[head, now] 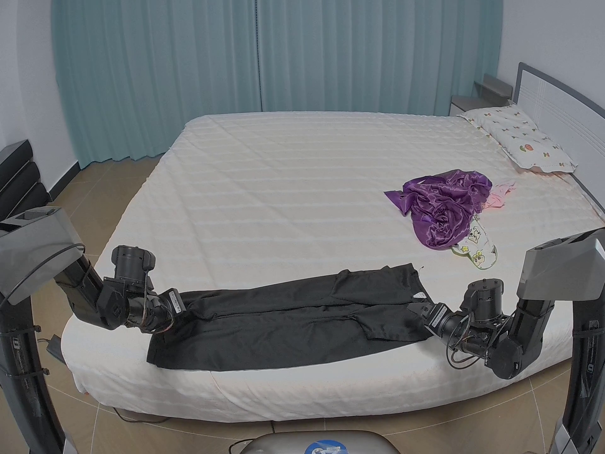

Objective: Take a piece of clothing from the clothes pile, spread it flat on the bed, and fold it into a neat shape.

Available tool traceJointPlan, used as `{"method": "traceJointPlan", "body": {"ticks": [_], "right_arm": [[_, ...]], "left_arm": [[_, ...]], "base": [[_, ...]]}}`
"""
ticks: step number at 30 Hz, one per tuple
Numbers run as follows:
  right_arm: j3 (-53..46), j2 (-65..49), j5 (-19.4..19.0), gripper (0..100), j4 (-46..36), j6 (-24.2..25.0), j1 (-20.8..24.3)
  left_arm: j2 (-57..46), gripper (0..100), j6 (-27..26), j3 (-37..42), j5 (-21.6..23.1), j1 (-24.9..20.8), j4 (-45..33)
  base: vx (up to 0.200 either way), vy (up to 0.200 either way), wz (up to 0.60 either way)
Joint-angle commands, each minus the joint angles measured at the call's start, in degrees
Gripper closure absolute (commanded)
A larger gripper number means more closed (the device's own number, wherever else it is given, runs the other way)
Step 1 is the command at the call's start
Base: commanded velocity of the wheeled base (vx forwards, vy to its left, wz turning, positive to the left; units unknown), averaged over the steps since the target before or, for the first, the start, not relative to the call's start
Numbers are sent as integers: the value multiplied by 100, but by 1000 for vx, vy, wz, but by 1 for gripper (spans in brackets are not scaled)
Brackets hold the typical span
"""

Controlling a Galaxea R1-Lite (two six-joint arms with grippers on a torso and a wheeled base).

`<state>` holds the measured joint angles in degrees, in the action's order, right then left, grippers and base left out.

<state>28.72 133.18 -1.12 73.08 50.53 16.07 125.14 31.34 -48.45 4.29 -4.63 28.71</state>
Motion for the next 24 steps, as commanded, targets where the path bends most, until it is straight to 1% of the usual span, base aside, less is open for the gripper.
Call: {"method": "traceJointPlan", "body": {"ticks": [1, 4, 8, 9, 10, 13, 19, 20, 24], "right_arm": [[-16, -20, -2, 0, 4, 1, 2], [-16, -20, -2, 0, 4, 1, 10], [-16, -12, -2, 0, 4, 1, 10], [-16, -12, -2, 0, 4, 1, 10], [-7, -12, -2, 0, 4, 1, 2], [-7, -3, -2, 0, 4, 1, 2], [-7, 6, -2, 0, 4, -8, 2], [-7, 6, -2, 0, 4, 1, 10], [-7, 6, -2, 0, 4, 1, 2]], "left_arm": [[-209, 100, 3, -148, -183, -143, -94], [-121, 100, 3, -271, -201, -64, -111], [151, 100, -23, -367, -201, 191, -67], [151, 100, -23, -367, -201, 191, -67], [292, 100, -32, -464, -201, 331, -58], [503, 100, -40, -613, -192, 516, -85], [1074, 100, -49, -1018, -157, 797, -76], [1127, 0, -49, -1062, -139, 815, -76], [1364, 0, -32, -1229, -130, 894, -41]], "base": [[0, 0, 0], [0, 0, 0], [0, 0, 0], [0, 0, 0], [0, 0, 0], [0, 0, 0], [0, 0, 0], [0, 0, 0], [0, 0, 0]]}}
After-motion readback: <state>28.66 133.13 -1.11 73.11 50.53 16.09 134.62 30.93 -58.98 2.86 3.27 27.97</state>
